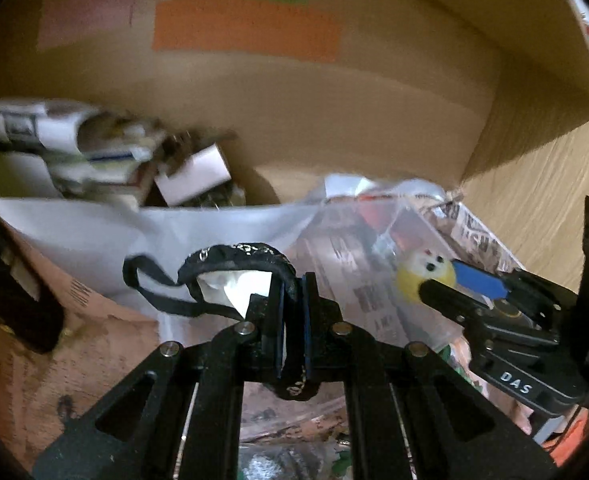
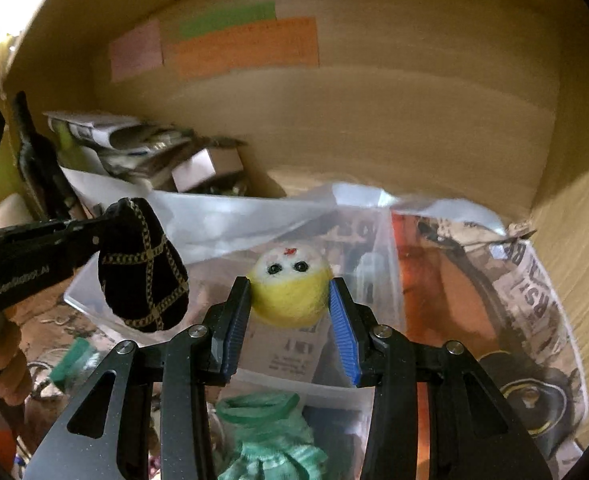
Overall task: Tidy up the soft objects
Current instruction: 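Carry the pouch with the left tool into the clear box while the right tool drops the toy in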
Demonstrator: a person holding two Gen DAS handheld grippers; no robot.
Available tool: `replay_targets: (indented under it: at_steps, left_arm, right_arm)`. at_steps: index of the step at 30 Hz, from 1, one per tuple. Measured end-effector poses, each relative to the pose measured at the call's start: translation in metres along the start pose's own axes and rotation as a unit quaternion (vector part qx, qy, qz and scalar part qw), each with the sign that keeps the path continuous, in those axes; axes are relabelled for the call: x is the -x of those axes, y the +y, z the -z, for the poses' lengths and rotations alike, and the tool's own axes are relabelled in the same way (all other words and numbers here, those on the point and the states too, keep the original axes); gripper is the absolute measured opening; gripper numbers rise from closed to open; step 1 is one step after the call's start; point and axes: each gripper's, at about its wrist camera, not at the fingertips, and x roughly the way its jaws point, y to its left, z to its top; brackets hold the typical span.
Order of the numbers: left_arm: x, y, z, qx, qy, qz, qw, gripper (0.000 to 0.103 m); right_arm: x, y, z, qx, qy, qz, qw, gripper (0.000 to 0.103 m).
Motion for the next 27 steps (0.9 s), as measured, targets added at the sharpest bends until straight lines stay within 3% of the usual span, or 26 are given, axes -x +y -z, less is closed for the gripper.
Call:
replay_targets:
  at_steps: [7,9,11,14,18,21,23,27]
  left_arm:
    - [-0.015,0.000,0.005,0.001,0.019,0.009,0.9998,0.008]
    - [-0.014,-0.001,0.006,-0.006,0.021,0.001,0.9998,0.013]
    - [-0.014,-0.001,0.009,-0.011,0.028,-0.004,0.9995,0.030]
    - [-0.011,-0.001,0.013,-0.013,0.033,-0.001,0.9994,0.050]
    - [0.000,-0.002,0.018,-0.022,0.026,-0.011,0.9994,0.058]
    - [0.015,0.000,0.020,-0.024,0.018,-0.012,0.9995,0.066]
    - [0.028,0.002,0.021,-0.020,0.008,-0.011,0.9997,0.076]
    - [0.059,0.002,0.024,-0.032,-0.023,-0.027,0.9989,0.081]
  right_arm:
    - [-0.021,0.001,0.003,0.019,0.033,0.011,0.999,0.037]
    - [-0.022,0.001,0.003,0.018,0.033,0.012,0.999,0.038]
    - [-0.022,0.002,0.004,0.017,0.034,0.011,0.999,0.042]
    - [-0.019,0.003,0.003,0.017,0.028,0.013,0.999,0.063]
    - [-0.007,0.006,-0.001,0.021,0.008,0.017,1.000,0.070]
    - [0.007,0.006,-0.003,0.018,-0.011,0.016,1.000,0.084]
    - [0.020,0.005,-0.004,0.015,-0.028,0.014,0.999,0.085]
    - [0.039,0.003,-0.001,0.009,-0.046,0.011,0.999,0.093]
